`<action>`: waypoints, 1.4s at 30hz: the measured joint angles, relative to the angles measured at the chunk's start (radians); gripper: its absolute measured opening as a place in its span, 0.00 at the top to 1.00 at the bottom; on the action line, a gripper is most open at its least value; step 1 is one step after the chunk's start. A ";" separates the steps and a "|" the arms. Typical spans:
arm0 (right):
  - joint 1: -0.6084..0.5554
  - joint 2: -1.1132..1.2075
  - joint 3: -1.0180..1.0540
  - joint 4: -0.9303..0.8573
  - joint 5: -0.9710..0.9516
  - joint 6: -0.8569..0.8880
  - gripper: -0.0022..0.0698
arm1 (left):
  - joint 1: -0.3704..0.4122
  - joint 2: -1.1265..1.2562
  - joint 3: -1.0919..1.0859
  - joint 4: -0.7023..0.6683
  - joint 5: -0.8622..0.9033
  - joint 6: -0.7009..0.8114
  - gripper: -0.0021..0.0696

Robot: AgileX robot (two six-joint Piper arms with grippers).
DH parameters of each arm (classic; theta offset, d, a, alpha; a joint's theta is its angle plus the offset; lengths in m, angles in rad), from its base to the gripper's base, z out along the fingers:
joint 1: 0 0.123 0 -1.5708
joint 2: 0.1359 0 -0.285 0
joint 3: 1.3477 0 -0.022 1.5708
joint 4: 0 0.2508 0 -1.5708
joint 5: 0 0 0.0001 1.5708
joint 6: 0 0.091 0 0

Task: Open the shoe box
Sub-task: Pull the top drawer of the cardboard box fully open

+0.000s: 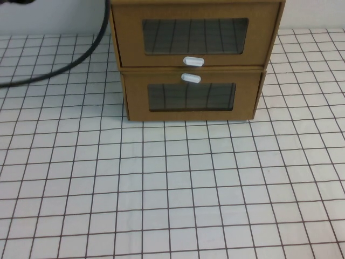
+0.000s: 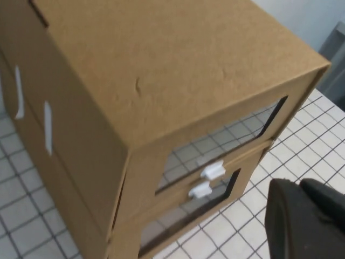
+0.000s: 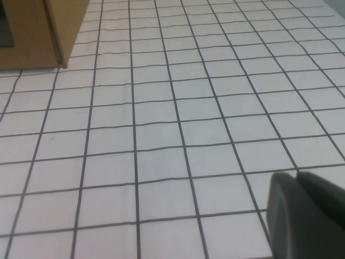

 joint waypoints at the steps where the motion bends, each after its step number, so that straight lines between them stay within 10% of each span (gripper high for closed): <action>1: 0.000 0.000 0.000 0.000 0.000 0.000 0.99 | -0.015 0.051 -0.068 0.000 0.015 0.001 0.98; 17: 0.000 0.000 0.000 0.000 0.000 0.000 0.99 | -0.259 0.636 -0.797 0.099 0.100 -0.046 0.98; 42: 0.000 0.000 0.000 0.000 0.000 0.000 0.99 | -0.315 0.781 -0.830 0.168 -0.012 -0.026 0.98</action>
